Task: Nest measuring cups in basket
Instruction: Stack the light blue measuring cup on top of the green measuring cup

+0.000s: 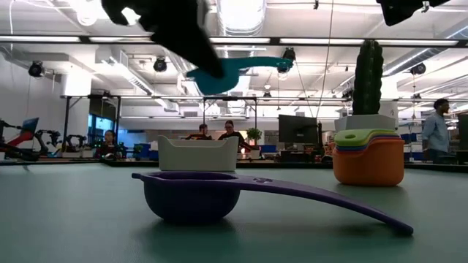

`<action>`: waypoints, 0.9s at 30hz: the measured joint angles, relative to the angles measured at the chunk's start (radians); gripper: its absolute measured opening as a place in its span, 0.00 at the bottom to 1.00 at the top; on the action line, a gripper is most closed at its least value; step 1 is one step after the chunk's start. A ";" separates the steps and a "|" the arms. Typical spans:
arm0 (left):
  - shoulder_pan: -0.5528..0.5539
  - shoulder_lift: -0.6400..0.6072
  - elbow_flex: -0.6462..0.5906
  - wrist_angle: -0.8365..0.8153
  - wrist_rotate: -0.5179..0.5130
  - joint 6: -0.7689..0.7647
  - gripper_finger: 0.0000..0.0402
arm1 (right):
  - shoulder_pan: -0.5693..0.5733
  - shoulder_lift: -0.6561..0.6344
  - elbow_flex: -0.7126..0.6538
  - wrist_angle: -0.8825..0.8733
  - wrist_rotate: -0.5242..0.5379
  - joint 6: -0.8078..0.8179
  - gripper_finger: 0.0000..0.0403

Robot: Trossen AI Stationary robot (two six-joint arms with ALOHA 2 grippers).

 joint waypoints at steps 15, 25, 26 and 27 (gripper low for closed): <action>0.116 0.076 0.086 0.292 0.223 0.429 0.00 | 0.001 0.002 -0.010 -0.014 -0.093 0.086 0.02; 0.193 0.111 0.084 0.465 0.451 0.553 0.00 | 0.001 0.001 -0.011 -0.048 -0.153 0.126 0.02; 0.196 0.123 0.084 0.482 0.457 0.569 0.00 | 0.001 0.001 -0.011 -0.053 -0.148 0.136 0.02; 0.199 0.135 0.084 0.489 0.457 0.589 0.00 | 0.001 0.001 -0.011 -0.058 -0.146 0.141 0.02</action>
